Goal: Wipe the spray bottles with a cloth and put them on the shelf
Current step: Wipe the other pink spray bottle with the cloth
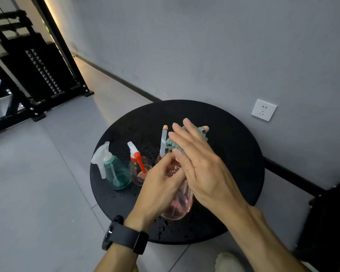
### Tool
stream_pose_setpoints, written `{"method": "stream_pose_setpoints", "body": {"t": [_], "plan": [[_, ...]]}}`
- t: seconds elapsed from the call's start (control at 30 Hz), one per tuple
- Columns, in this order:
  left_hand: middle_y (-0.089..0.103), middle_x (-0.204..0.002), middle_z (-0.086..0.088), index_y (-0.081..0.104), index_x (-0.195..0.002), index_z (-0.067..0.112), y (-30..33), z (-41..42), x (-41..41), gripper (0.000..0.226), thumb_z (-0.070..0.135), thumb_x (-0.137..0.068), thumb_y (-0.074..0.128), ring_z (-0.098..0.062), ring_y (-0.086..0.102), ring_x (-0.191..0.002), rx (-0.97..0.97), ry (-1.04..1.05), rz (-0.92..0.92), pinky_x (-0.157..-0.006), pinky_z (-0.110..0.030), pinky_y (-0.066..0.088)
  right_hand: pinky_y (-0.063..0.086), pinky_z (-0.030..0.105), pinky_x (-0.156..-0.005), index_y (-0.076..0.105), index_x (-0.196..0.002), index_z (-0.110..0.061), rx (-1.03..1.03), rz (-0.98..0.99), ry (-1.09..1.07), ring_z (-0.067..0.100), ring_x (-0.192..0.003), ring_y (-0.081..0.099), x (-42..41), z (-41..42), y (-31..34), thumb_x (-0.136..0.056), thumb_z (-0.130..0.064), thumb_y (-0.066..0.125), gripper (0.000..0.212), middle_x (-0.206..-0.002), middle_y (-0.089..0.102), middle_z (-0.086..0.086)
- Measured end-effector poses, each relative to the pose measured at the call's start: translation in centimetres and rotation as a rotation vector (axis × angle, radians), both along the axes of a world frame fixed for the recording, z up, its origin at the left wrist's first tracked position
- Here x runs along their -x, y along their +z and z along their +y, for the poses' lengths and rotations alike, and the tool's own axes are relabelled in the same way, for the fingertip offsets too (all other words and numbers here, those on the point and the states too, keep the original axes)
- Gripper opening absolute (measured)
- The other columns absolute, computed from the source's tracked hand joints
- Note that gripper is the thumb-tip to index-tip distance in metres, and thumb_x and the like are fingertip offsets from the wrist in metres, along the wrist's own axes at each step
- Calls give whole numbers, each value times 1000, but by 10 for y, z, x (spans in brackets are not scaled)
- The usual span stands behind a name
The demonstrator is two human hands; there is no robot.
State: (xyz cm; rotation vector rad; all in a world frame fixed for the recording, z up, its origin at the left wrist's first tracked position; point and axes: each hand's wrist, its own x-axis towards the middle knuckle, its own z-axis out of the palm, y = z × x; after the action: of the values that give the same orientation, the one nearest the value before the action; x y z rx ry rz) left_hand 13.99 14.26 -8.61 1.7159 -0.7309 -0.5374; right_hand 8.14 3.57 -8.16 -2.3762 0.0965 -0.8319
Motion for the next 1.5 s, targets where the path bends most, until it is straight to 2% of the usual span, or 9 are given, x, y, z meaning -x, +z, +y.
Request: {"method": "stream_pose_setpoints", "body": {"t": [0.17, 0.37, 0.7, 0.8, 0.9, 1.07, 1.27, 1.37, 1.5], "plan": [[72, -105, -1, 64, -112, 19, -8, 0, -4, 22, 30, -93, 65, -8, 66, -91, -35, 28, -53, -72, -9, 48, 17, 10, -113, 50, -138, -10, -86, 1, -2, -1, -144, 19, 2, -7, 1, -102, -24, 38, 41, -149, 42, -4], [71, -100, 14, 65, -103, 36, -17, 0, -6, 17, 42, -88, 69, -2, 65, -95, -86, 78, -162, -84, -25, 50, 18, 7, -111, 49, -140, -17, -205, 41, -101, -5, -142, 22, 6, -28, 0, -101, -30, 35, 44, -148, 42, -10], [71, -83, 12, 65, -92, 30, -16, -2, -4, 15, 44, -94, 60, 0, 64, -74, -107, 59, -223, -69, -14, 47, 13, 4, -110, 49, -140, -14, -120, 52, -78, -3, -143, 21, 7, -14, 4, -103, -20, 39, 38, -147, 42, -8], [68, -74, 16, 64, -87, 28, -15, -3, -4, 15, 43, -88, 60, 1, 59, -65, -126, 68, -215, -62, -13, 43, 11, 1, -108, 53, -136, -10, -94, 42, -39, -3, -141, 19, 5, -4, 4, -101, -22, 40, 39, -140, 42, -13], [68, -80, 22, 60, -89, 31, -16, -2, -6, 21, 46, -77, 66, 4, 61, -70, -136, 115, -202, -64, -13, 45, 9, 0, -107, 53, -136, -10, -90, 53, -32, -7, -139, 16, 4, -3, 3, -101, -20, 42, 39, -137, 37, -17], [73, -86, 13, 56, -94, 30, -17, -1, -5, 32, 51, -77, 72, -4, 68, -78, -128, 157, -160, -76, -36, 55, 16, 13, -116, 52, -137, -12, -130, 122, -69, -2, -141, 25, 4, -16, -4, -103, -16, 41, 36, -145, 48, -5], [71, -89, 18, 66, -92, 33, -17, 1, -8, 19, 47, -82, 74, 2, 63, -82, -121, 161, -213, -70, -10, 43, 21, 16, -115, 56, -133, -12, -186, 108, -147, -2, -136, 33, 8, -30, -3, -102, -22, 38, 37, -138, 54, -5], [70, -99, 19, 69, -102, 38, -16, 2, -11, 20, 49, -86, 69, 3, 62, -95, -120, 151, -228, -77, -9, 43, 25, 8, -108, 57, -133, -11, -191, 111, -199, 1, -130, 40, 12, -33, 2, -102, -24, 39, 37, -135, 56, -3], [72, -95, 15, 64, -104, 42, -19, 2, -12, 17, 53, -93, 57, 1, 65, -90, -129, 138, -236, -79, -13, 50, 34, 0, -90, 60, -127, -14, -203, 118, -196, -1, -110, 52, 15, -29, 11, -102, -26, 40, 34, -121, 60, -7]]}}
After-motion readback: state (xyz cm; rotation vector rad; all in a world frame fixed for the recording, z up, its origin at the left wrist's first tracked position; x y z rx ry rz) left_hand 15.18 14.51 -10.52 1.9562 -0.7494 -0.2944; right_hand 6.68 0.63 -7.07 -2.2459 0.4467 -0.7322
